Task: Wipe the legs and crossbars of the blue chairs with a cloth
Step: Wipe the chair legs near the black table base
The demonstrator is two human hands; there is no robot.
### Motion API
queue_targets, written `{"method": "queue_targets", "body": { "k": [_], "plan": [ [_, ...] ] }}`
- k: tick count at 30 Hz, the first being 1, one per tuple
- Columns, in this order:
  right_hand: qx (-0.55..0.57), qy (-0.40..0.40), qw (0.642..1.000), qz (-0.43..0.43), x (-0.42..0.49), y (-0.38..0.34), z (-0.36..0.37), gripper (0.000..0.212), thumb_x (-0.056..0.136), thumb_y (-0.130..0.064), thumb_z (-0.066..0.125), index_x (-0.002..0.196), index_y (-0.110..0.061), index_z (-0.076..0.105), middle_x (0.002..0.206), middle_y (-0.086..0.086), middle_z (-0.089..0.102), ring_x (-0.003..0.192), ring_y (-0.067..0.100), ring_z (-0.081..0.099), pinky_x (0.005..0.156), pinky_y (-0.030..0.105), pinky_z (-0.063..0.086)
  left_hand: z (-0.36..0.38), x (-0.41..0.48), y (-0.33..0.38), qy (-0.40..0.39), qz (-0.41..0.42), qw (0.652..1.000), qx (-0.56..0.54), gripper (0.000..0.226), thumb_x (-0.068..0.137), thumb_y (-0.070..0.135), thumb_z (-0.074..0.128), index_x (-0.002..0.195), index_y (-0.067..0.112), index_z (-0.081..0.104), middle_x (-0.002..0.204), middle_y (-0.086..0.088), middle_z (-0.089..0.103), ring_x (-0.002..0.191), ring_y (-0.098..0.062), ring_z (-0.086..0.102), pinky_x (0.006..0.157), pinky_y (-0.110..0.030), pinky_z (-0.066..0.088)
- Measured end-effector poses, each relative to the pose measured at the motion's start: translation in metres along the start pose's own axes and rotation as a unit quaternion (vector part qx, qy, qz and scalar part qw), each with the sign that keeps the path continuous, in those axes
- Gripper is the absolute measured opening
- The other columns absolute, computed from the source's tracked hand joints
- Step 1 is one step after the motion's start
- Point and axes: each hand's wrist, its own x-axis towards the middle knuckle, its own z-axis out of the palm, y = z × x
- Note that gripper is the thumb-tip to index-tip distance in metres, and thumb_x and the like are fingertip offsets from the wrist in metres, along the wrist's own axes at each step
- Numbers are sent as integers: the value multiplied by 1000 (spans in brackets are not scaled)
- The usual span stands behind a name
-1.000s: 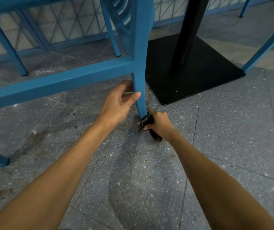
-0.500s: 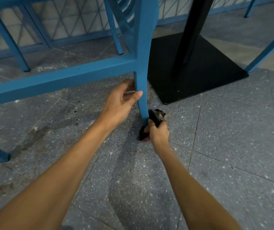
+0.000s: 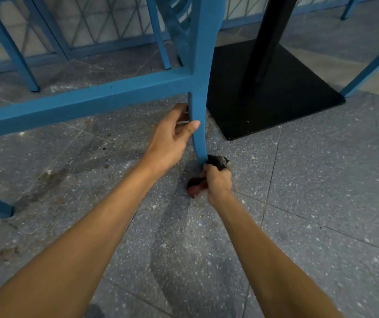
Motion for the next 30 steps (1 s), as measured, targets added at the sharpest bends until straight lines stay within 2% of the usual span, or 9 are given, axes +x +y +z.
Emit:
{"method": "queue_targets", "body": {
  "k": [5, 7, 9, 13, 16, 21, 26, 28, 30],
  "plan": [
    [131, -108, 984, 55, -12, 6, 3, 17, 89, -4, 50, 102, 4, 57, 91, 21, 67, 75, 32, 66, 61, 41, 56, -2, -2, 0, -7, 2, 1000, 9, 31, 93, 26, 56, 123, 19, 52, 116, 7, 62, 112, -6, 57, 100, -34, 47],
    [148, -86, 985, 31, -6, 6, -15, 20, 85, -5, 54, 105, 1, 56, 91, 17, 65, 76, 27, 64, 61, 34, 53, -2, -2, 0, -7, 7, 1000, 16, 31, 93, 25, 55, 124, 18, 51, 114, 9, 62, 110, -4, 58, 97, -28, 48],
    [192, -32, 981, -14, 6, -1, -31, 26, 87, -9, 57, 113, -4, 55, 91, 11, 64, 81, 23, 62, 69, 32, 51, 0, -1, 2, 0, 13, 999, 30, 31, 94, 25, 55, 124, 16, 51, 113, 9, 61, 108, -2, 58, 94, -23, 48],
    [212, -110, 971, -14, 18, -11, -26, 31, 93, -27, 56, 115, -7, 63, 104, 10, 70, 98, 25, 66, 91, 38, 52, 3, -5, 5, 13, 12, 999, 32, 29, 95, 21, 53, 123, 16, 51, 110, 9, 61, 104, 0, 58, 88, -14, 46],
    [116, -95, 989, -5, 17, -13, -12, 39, 91, -31, 58, 123, -7, 60, 112, 10, 68, 101, 23, 65, 86, 33, 51, 4, -6, 6, 18, 1, 999, 41, 28, 95, 22, 52, 123, 19, 51, 111, 9, 62, 106, -3, 59, 90, -19, 46],
    [124, -126, 984, -32, 12, -24, -8, 47, 86, -39, 60, 123, -10, 59, 111, 12, 67, 98, 24, 64, 72, 31, 49, 11, -8, 6, 48, -5, 998, 30, 31, 95, 20, 53, 125, 13, 52, 109, 13, 62, 107, -8, 60, 96, -42, 50],
    [160, -206, 959, -111, -2, -31, -13, 31, 89, -34, 59, 109, -12, 67, 101, 7, 72, 92, 19, 67, 78, 33, 50, 12, -8, 11, 50, -5, 998, 28, 28, 94, 19, 53, 122, 19, 53, 110, 15, 64, 106, -2, 61, 96, -39, 50],
    [183, -199, 960, -68, 8, -17, -16, 43, 88, -37, 60, 120, -8, 61, 106, 8, 70, 98, 20, 66, 82, 31, 50, 11, -8, 13, 43, -11, 999, 18, 25, 94, 18, 54, 117, 27, 53, 109, 16, 64, 106, -1, 61, 98, -38, 49],
    [163, -161, 973, -19, 17, -10, -16, 42, 91, -34, 56, 120, -4, 62, 95, 7, 70, 84, 19, 65, 69, 28, 48, 8, -8, 14, 36, -18, 999, 17, 25, 93, 18, 54, 113, 34, 54, 107, 19, 65, 106, -1, 61, 98, -38, 49]
  ]
}}
